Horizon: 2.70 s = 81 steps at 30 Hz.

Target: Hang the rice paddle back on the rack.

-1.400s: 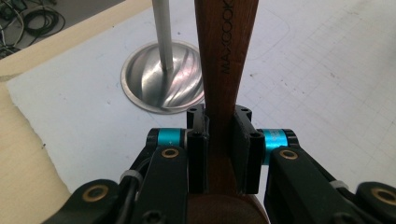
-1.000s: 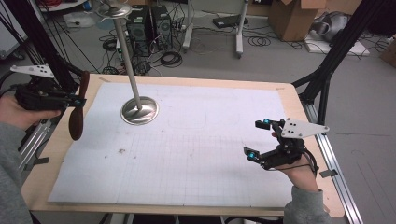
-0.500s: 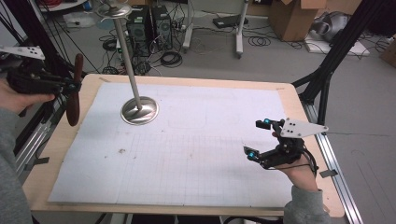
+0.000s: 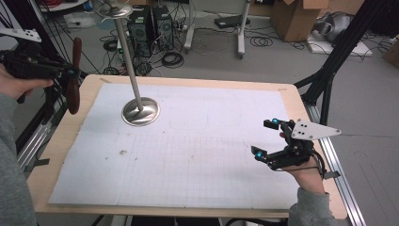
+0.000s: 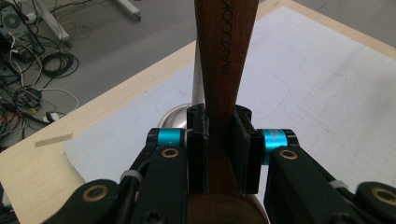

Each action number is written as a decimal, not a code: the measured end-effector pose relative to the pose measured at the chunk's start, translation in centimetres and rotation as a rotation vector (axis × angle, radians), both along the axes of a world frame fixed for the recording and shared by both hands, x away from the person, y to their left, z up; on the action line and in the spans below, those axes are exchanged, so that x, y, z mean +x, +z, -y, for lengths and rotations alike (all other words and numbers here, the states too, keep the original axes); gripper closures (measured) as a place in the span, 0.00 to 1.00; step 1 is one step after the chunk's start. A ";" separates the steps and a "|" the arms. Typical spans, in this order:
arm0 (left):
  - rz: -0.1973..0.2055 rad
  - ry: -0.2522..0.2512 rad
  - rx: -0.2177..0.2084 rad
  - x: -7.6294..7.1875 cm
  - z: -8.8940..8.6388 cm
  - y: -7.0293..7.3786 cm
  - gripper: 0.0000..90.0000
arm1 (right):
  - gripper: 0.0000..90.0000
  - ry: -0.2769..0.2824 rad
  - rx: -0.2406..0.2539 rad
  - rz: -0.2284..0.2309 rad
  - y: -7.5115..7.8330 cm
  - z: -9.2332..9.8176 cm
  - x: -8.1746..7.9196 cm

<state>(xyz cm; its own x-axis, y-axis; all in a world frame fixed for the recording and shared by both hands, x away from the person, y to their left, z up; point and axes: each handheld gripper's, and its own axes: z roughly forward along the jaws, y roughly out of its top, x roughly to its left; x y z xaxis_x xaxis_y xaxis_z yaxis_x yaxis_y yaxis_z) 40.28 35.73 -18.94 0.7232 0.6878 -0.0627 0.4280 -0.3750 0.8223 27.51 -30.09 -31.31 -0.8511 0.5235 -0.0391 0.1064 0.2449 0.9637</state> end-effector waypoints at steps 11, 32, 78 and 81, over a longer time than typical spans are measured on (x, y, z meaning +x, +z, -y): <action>0.041 0.034 0.016 0.8 0.1 2.2 0.86 | 0.04 -0.008 0.007 -0.002 0.0 0.5 -0.1; 0.039 0.031 -0.115 2.8 0.3 4.1 0.86 | 0.04 -0.029 0.011 0.003 0.2 1.7 -0.4; 0.005 -0.004 -0.159 5.6 1.7 3.4 0.86 | 0.04 -0.067 0.019 0.002 0.2 3.1 -0.5; 0.006 -0.009 -0.162 5.6 1.8 3.4 0.86 | 0.04 -0.068 0.024 -0.003 0.2 3.2 -0.5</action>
<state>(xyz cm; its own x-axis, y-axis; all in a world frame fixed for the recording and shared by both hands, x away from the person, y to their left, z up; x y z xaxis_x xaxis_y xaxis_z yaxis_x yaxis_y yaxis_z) 45.89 33.88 -15.54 0.7298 0.6627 -0.1680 0.4202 -0.2409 0.8749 26.98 -33.27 -31.09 -0.8138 0.5806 -0.0232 0.1248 0.2137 0.9689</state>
